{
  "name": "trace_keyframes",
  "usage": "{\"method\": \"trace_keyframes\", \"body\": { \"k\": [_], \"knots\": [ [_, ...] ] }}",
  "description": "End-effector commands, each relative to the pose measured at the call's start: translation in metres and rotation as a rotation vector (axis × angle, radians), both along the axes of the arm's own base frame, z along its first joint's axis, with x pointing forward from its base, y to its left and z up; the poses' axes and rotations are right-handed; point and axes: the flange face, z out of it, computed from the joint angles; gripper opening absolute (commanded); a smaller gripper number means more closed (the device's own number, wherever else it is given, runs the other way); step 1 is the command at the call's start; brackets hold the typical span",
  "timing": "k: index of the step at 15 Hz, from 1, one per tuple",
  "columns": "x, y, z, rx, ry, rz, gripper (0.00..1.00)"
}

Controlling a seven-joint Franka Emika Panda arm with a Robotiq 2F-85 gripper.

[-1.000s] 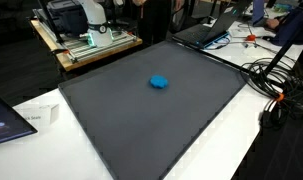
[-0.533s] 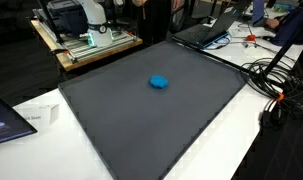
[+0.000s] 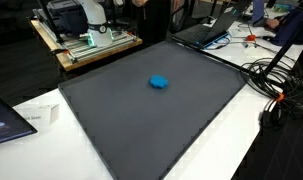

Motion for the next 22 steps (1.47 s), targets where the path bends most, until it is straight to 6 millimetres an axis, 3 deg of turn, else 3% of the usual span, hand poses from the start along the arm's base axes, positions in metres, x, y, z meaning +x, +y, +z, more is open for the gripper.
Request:
{"method": "trace_keyframes", "body": {
  "k": [1,5,11,16,22],
  "knots": [
    [0.054,0.001,-0.023,0.045,-0.049,-0.035,1.0],
    [0.094,-0.023,-0.062,0.07,-0.053,0.043,1.0],
    [0.143,-0.08,-0.114,0.113,-0.057,0.254,1.0],
    [0.172,-0.118,-0.164,0.219,-0.035,0.334,1.0],
    [0.193,-0.136,-0.223,0.352,-0.015,0.395,1.0]
  ]
}}
